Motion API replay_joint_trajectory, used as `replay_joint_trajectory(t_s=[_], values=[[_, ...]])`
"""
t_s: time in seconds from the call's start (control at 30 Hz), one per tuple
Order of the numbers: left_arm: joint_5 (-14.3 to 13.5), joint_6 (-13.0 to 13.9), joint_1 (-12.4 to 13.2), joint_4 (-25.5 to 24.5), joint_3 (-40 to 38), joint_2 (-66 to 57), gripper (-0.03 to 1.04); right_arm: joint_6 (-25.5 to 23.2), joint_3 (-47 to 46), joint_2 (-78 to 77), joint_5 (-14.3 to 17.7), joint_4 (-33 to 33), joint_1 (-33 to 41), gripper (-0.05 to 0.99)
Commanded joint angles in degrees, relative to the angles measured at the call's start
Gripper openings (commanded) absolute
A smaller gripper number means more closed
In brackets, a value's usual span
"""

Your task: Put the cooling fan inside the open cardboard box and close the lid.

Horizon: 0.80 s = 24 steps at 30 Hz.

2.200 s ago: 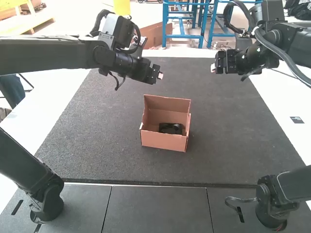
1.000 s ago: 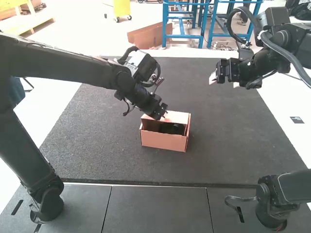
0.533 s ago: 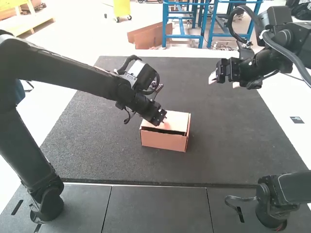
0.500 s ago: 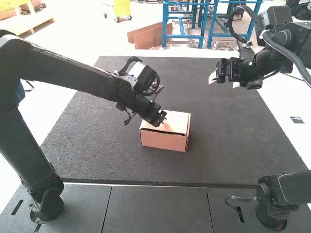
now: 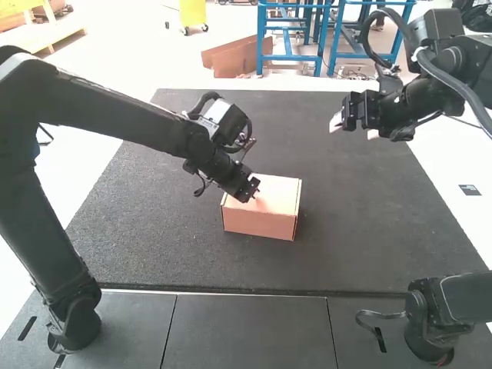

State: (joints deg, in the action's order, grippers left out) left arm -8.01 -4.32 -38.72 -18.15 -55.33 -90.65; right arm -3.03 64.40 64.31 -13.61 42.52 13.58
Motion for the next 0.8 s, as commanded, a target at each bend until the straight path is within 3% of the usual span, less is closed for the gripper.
replay_joint_trajectory(t_s=[0.0, 0.3, 0.4, 0.47, 0.57, 0.67, 0.77], values=[[-2.27, -0.17, 2.86, -1.71, -3.91, 5.84, 0.97, -0.75, -0.86, -2.09, -0.72, -1.65, -0.93, 0.92], [-1.48, -0.17, 8.49, 1.10, -8.39, 20.43, 0.97, 0.04, -1.82, -2.70, -0.63, -8.16, -0.14, 0.92], [-0.69, 0.54, 9.98, 3.30, -5.75, 24.38, 0.97, 2.59, -2.97, -2.70, 2.00, -11.15, -0.58, 0.92], [-0.69, 2.73, 11.12, 5.32, -2.59, 27.11, 0.97, 3.82, -4.02, -3.41, 5.43, -12.99, -0.66, 0.92], [-0.69, 4.05, 13.23, 11.65, 4.09, 32.56, 0.97, 6.45, -6.66, -5.08, 8.42, -16.59, -0.66, 0.92], [-0.69, 5.72, 15.60, 19.47, 12.26, 39.41, 0.97, 7.51, -9.91, -7.80, 9.30, -20.81, -0.75, 0.92], [-0.51, 9.33, 17.80, 26.33, 20.00, 46.09, 0.97, 7.51, -14.48, -10.96, 9.30, -25.47, -0.75, 0.92]])
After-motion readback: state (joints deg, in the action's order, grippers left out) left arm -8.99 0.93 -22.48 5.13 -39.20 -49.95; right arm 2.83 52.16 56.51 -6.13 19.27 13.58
